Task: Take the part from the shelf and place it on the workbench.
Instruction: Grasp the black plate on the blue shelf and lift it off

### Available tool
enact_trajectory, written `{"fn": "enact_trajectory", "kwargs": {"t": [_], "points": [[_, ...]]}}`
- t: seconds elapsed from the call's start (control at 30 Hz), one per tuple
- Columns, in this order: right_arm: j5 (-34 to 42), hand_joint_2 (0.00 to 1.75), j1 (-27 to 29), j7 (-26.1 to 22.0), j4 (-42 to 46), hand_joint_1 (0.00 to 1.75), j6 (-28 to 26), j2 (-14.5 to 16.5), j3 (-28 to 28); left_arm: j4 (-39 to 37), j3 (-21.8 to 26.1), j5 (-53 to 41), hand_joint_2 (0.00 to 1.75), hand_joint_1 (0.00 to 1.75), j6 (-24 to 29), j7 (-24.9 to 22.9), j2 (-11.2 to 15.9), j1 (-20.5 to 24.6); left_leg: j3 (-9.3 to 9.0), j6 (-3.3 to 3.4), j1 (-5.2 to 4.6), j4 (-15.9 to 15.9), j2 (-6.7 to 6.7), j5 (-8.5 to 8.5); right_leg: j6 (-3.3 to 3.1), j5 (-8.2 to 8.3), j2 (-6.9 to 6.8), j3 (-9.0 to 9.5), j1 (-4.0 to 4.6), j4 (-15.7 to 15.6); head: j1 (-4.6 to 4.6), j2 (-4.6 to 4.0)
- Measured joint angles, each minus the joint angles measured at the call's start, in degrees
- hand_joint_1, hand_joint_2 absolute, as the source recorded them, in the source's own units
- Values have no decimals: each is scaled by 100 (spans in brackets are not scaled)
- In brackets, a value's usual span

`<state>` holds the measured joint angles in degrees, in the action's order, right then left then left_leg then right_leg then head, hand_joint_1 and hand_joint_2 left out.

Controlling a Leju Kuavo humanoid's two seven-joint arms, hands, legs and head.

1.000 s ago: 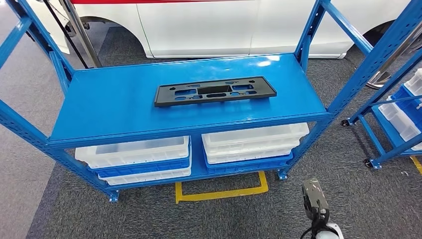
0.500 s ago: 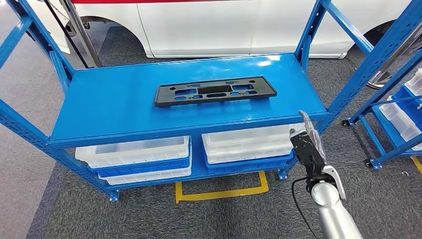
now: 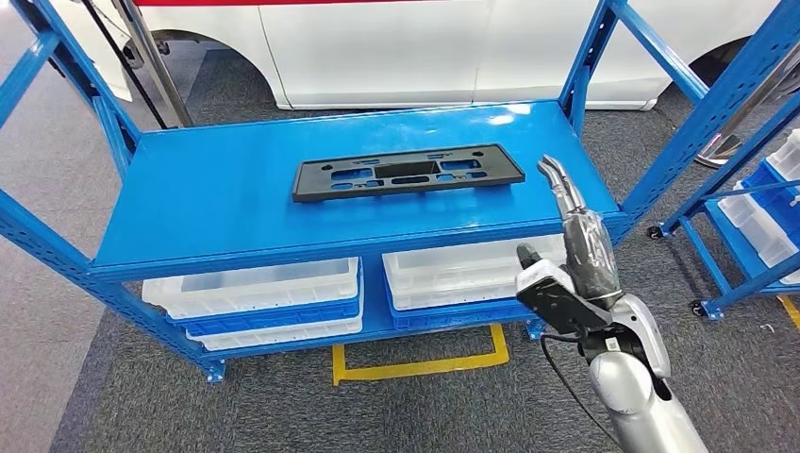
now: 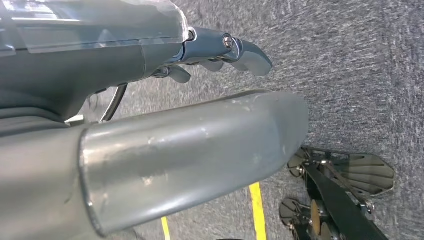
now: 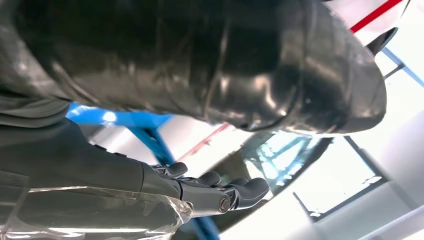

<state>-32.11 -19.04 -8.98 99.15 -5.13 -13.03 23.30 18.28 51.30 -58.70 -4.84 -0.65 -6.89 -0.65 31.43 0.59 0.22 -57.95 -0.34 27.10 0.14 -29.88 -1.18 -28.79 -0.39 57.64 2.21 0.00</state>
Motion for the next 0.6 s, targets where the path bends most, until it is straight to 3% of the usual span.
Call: {"fn": "enact_trajectory", "kwargs": {"t": [0.4, 0.6], "points": [[-200, 0, -884, 209, -552, 0, 404, 206, 713, -109, -34, -305, 0, 0, 5, 110, 62, 173, 11, -6, 1, -1, -31, -15, 0, 1, -38, 0, 1, 7, 1, 0], [-426, 0, -1543, 332, -1364, 0, 538, 445, 1055, -152, -45, -349, 0, 0, 24, 54, 83, 248, 17, -4, 1, -2, -32, -19, 0, 1, -41, -7, 1, 9, 0, 0]]}}
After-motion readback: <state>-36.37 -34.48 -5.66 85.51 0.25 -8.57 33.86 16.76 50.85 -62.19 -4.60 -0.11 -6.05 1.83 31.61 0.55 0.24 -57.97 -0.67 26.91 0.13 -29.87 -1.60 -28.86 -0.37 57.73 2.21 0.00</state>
